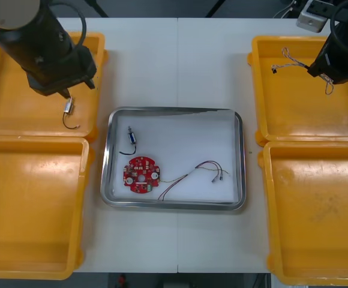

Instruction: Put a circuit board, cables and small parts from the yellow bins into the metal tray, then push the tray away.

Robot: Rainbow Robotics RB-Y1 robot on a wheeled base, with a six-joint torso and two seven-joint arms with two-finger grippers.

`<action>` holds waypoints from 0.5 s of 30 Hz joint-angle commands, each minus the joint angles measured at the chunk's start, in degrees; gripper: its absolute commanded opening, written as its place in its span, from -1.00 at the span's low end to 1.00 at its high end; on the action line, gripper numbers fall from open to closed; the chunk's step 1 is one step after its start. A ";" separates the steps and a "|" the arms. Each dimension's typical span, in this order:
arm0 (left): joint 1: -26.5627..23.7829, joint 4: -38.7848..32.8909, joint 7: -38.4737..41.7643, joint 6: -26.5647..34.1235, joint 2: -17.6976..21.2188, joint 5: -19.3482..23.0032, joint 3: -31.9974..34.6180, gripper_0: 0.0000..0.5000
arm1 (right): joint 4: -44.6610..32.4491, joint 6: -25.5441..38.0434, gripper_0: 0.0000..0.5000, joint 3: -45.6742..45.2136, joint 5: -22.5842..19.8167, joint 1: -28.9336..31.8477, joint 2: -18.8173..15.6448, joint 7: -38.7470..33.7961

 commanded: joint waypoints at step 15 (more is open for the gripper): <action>-3.91 18.54 -36.29 -9.67 7.11 2.50 1.96 1.00 | -14.64 -13.06 -1.00 14.68 -5.76 0.43 1.94 2.85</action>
